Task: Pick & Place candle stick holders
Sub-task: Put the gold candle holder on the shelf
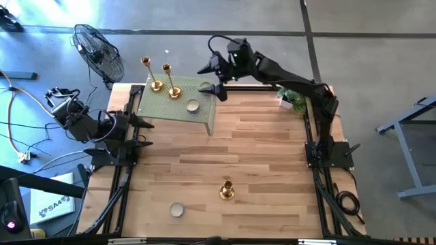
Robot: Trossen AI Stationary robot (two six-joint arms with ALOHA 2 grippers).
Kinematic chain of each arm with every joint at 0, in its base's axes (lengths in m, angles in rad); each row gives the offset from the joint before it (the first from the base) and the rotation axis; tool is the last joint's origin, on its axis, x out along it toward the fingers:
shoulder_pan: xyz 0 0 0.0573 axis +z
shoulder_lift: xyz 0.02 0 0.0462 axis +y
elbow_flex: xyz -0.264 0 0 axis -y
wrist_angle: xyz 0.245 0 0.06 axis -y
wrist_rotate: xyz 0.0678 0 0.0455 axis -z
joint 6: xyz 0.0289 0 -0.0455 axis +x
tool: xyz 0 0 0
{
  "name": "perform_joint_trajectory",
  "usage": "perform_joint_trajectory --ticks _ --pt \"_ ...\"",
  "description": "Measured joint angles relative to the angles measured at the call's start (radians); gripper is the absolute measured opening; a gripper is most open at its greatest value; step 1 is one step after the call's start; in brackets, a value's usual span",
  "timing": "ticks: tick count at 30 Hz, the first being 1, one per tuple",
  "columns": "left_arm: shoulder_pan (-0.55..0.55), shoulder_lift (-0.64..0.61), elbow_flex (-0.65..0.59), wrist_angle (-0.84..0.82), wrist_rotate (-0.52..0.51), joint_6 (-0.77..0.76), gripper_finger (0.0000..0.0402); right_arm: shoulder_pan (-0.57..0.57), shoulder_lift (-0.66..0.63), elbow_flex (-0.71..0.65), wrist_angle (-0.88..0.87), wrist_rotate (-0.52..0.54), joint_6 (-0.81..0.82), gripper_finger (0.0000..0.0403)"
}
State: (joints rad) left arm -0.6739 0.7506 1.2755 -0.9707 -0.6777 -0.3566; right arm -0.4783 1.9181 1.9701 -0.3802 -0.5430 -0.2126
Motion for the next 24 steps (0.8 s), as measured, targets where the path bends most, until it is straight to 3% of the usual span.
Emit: perform_joint_trajectory --ticks 6,18,22,24 --pt "0.000 0.008 0.000 -0.033 0.070 -0.008 0.0266 0.034 -0.116 -0.005 -0.200 0.020 -0.067 0.0376" --pt "0.000 0.065 0.000 -0.011 -0.101 0.035 0.0266 0.183 -0.259 -0.005 -0.812 0.020 -0.049 0.0378" --pt "0.000 0.112 0.000 0.037 -0.133 0.034 0.0266 0.291 -0.262 -0.008 -0.918 0.031 0.039 0.0376" --pt "0.000 0.139 0.000 0.074 -0.153 0.034 0.0266 0.359 -0.262 -0.039 -0.905 0.116 0.096 0.0377"
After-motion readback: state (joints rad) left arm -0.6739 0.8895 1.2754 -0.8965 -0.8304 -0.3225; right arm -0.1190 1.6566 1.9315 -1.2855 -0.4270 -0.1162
